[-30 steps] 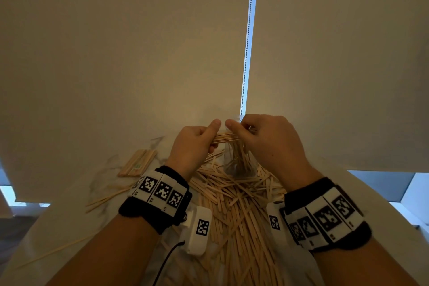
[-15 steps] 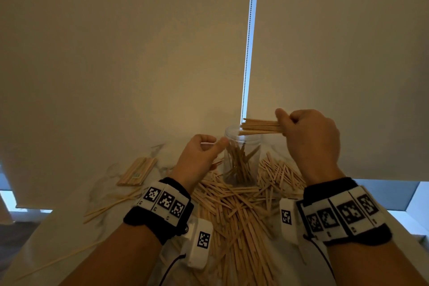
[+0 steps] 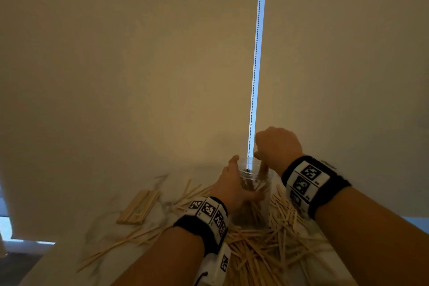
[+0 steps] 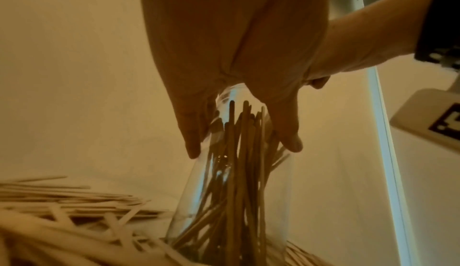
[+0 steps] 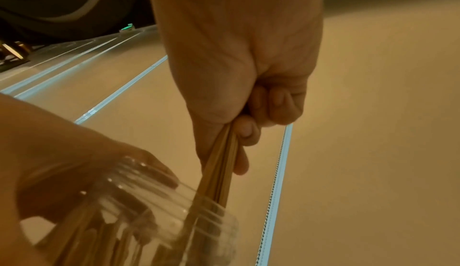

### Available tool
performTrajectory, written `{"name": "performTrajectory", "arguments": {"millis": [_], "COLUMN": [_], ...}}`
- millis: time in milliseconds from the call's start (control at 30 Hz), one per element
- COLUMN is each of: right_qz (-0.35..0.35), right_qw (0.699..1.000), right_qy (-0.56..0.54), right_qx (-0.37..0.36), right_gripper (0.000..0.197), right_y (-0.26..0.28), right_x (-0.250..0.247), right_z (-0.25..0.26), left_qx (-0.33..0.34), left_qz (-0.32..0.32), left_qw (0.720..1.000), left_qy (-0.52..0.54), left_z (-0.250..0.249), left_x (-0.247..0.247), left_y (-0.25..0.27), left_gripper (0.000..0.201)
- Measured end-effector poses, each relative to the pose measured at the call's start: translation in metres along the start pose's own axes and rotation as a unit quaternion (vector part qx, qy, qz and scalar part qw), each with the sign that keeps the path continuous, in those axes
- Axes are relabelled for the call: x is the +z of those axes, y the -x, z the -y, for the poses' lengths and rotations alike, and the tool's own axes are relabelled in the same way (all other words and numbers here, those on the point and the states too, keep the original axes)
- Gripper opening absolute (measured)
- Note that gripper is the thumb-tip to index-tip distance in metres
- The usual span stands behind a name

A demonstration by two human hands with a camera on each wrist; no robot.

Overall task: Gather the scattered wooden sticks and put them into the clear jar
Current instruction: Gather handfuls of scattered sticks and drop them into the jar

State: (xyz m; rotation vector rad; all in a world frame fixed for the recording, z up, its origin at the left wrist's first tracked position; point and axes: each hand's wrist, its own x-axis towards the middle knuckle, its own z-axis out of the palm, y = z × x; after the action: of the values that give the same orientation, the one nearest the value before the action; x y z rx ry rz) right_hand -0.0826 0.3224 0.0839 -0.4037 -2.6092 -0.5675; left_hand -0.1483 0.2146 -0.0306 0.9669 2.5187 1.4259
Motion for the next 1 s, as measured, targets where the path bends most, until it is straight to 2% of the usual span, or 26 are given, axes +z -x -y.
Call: {"name": "performTrajectory", "arguments": {"millis": [100,233,333,400,467,567,700,833,900,1000], "right_qz": [-0.005,-0.037,0.021,0.089,0.122,0.109,0.102,0.071,0.095,0.126], "right_qw": [1.000,0.999,1.000,0.995,0.989,0.989,0.981,0.971,0.966,0.960], "right_qy": [0.016,0.008,0.011,-0.023,-0.050,-0.074,-0.159,-0.230,-0.241,-0.250], "right_qx": [-0.023,0.004,-0.010,-0.040,-0.060,-0.062,-0.034,-0.008,-0.007,-0.001], "right_gripper": [0.017,0.016,0.018,0.026,0.033,0.038,0.050,0.040,0.032,0.031], "right_y": [-0.006,-0.009,-0.009,-0.009,-0.008,-0.009,-0.014,-0.016,-0.015,-0.014], "right_x": [-0.007,-0.013,-0.003,0.010,0.023,0.036,0.040,0.043,0.045,0.047], "right_z": [0.001,0.001,0.003,0.004,0.006,0.007,0.003,0.003,0.007,0.012], "left_qx": [0.006,-0.001,-0.007,-0.008,-0.013,-0.018,-0.027,-0.024,-0.023,-0.019], "left_qz": [0.004,0.020,0.030,0.035,0.037,0.039,0.039,0.041,0.041,0.039], "left_qw": [1.000,1.000,0.999,0.999,0.999,0.998,0.998,0.998,0.998,0.998], "left_qy": [-0.008,-0.014,-0.015,-0.020,-0.029,-0.035,-0.033,-0.038,-0.038,-0.038], "left_z": [0.005,0.005,0.005,0.004,0.002,0.001,0.002,0.003,0.003,0.004], "left_x": [-0.003,-0.009,-0.010,-0.010,-0.011,-0.011,-0.010,-0.010,-0.010,-0.010], "left_y": [-0.004,-0.007,-0.008,-0.009,-0.008,-0.008,-0.010,-0.009,-0.010,-0.010], "left_gripper": [0.132,0.133,0.134,0.134,0.134,0.134,0.134,0.133,0.133,0.134]}}
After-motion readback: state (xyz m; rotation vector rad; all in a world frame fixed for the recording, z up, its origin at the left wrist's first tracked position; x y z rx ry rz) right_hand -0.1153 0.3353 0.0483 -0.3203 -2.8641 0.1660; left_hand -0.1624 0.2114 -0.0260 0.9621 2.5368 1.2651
